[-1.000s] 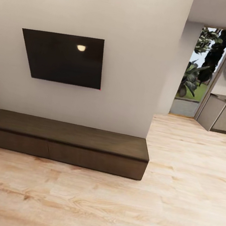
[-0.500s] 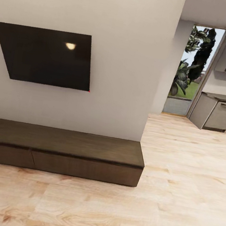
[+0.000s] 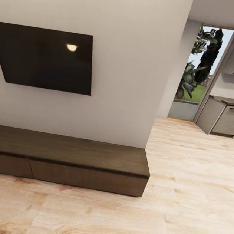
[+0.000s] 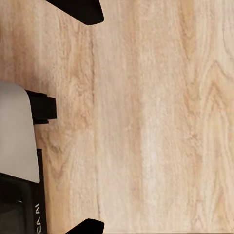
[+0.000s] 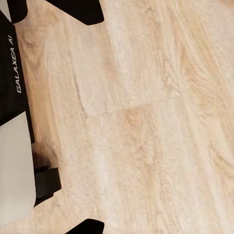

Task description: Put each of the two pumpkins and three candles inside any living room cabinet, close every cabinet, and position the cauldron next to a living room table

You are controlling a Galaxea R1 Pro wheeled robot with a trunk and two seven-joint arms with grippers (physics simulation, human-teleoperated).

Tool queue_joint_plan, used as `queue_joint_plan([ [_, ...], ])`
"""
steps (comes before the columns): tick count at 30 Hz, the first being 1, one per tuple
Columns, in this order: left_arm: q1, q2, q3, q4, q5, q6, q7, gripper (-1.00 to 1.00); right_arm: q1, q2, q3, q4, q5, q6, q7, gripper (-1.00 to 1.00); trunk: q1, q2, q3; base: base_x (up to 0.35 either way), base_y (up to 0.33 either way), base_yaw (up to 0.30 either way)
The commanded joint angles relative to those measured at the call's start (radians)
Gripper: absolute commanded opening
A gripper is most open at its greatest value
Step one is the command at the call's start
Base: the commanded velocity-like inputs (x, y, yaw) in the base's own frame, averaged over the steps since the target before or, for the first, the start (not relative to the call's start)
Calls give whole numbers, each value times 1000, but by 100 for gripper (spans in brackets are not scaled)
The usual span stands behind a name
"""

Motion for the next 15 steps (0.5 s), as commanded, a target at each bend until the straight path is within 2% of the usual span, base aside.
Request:
queue_joint_plan([
  [1, 0, 1, -4, -3, 1, 6, -2, 100, 0, 1, -5, -2, -5, 6, 0, 100, 0, -1, -1, 2, 0, 0],
  [3, 0, 0, -4, -4, 2, 7, -4, 100, 0, 1, -4, -2, -5, 5, 1, 100, 0, -1, -1, 1, 0, 0],
  [15, 0, 2, -4, -20, 4, 27, -15, 100, 0, 1, 4, -4, -5, -11, 1, 100, 46, -85, -39, 0, 0, 0],
])
